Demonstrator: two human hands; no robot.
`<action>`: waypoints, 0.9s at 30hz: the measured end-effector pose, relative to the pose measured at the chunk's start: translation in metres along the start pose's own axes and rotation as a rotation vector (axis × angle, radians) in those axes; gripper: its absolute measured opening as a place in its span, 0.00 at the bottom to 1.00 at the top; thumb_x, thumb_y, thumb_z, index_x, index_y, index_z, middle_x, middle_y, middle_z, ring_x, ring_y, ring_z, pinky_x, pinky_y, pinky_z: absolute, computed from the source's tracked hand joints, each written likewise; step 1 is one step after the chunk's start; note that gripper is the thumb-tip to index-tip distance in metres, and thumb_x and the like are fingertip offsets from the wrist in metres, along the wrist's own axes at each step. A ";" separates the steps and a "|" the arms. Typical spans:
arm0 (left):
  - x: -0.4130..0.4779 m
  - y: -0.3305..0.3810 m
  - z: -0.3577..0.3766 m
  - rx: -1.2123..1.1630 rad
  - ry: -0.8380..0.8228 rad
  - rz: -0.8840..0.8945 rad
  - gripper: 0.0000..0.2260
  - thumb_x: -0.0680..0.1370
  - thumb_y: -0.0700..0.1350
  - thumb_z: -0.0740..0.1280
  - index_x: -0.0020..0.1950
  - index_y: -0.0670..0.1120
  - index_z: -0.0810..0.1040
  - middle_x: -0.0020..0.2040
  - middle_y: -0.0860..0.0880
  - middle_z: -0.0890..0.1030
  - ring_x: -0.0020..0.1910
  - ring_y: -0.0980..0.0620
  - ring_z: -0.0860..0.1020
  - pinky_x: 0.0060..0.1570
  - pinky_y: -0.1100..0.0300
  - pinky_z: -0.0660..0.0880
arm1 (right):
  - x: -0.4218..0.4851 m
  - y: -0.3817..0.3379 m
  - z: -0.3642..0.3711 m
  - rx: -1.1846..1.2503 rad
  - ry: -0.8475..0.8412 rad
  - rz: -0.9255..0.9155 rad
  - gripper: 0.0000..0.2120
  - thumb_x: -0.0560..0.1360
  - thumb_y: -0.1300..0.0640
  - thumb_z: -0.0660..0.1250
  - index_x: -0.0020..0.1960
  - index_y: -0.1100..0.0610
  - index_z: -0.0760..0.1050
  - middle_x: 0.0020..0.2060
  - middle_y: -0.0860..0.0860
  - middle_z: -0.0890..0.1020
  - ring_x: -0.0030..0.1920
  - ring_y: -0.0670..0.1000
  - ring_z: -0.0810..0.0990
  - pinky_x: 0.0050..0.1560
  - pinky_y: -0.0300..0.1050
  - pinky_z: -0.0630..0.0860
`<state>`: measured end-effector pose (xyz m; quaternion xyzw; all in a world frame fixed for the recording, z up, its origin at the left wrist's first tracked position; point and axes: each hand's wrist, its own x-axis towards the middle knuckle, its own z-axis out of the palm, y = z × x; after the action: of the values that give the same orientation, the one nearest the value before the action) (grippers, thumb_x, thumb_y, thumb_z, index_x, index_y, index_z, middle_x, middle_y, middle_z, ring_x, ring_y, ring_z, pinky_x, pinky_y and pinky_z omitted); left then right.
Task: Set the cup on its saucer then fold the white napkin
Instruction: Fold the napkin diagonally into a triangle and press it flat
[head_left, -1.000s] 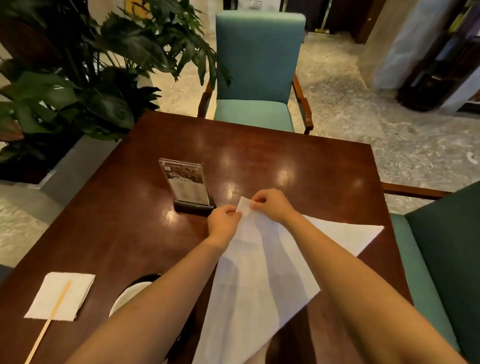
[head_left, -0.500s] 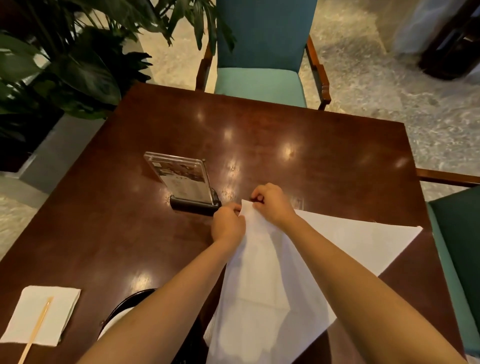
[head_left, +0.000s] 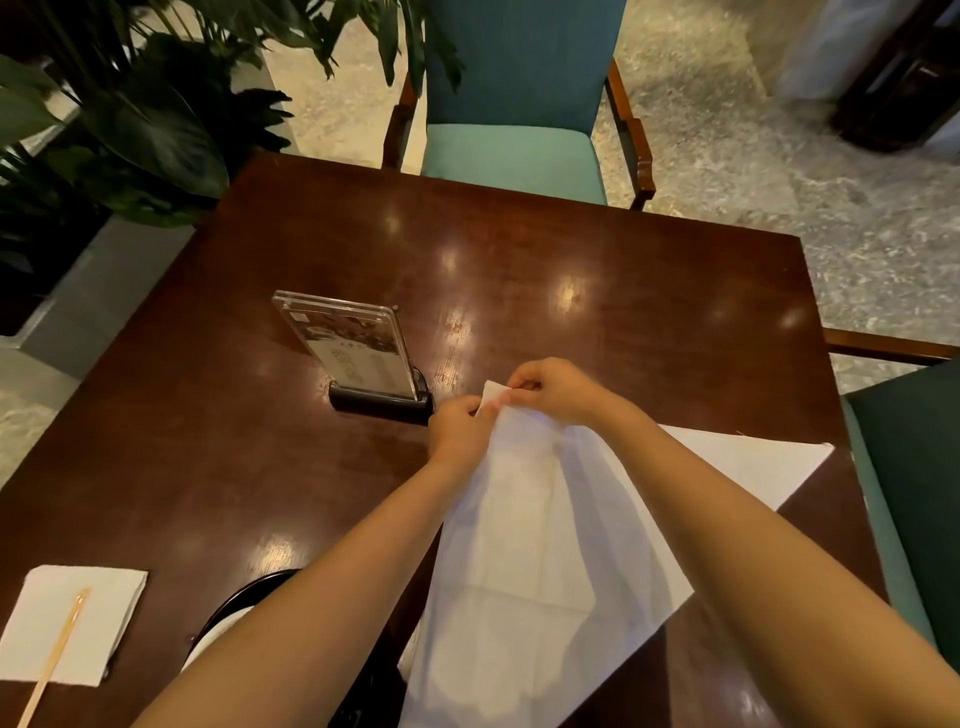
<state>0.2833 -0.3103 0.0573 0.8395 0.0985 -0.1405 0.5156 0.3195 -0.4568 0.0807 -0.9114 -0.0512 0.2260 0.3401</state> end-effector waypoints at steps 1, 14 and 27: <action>0.001 0.000 0.000 -0.040 -0.007 -0.021 0.21 0.77 0.46 0.66 0.25 0.47 0.64 0.24 0.50 0.63 0.28 0.51 0.61 0.28 0.57 0.57 | 0.000 0.002 -0.001 -0.029 -0.004 0.005 0.11 0.74 0.52 0.68 0.46 0.60 0.81 0.41 0.57 0.82 0.38 0.49 0.75 0.36 0.41 0.69; -0.003 0.006 -0.004 -0.338 -0.094 -0.116 0.07 0.73 0.45 0.72 0.41 0.42 0.80 0.35 0.46 0.76 0.35 0.52 0.73 0.35 0.60 0.69 | -0.005 0.001 -0.013 0.055 -0.074 0.006 0.08 0.74 0.52 0.69 0.42 0.57 0.79 0.34 0.54 0.76 0.33 0.50 0.74 0.31 0.46 0.75; -0.018 0.036 -0.016 -0.394 -0.062 -0.008 0.04 0.75 0.43 0.69 0.41 0.45 0.80 0.37 0.44 0.79 0.36 0.49 0.76 0.39 0.56 0.75 | -0.073 0.066 -0.060 -0.109 -0.109 0.151 0.14 0.74 0.53 0.69 0.35 0.61 0.75 0.29 0.52 0.72 0.31 0.48 0.68 0.35 0.40 0.65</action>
<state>0.2797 -0.3129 0.1008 0.7173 0.1112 -0.1464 0.6721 0.2773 -0.5611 0.1061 -0.9161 -0.0132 0.2973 0.2686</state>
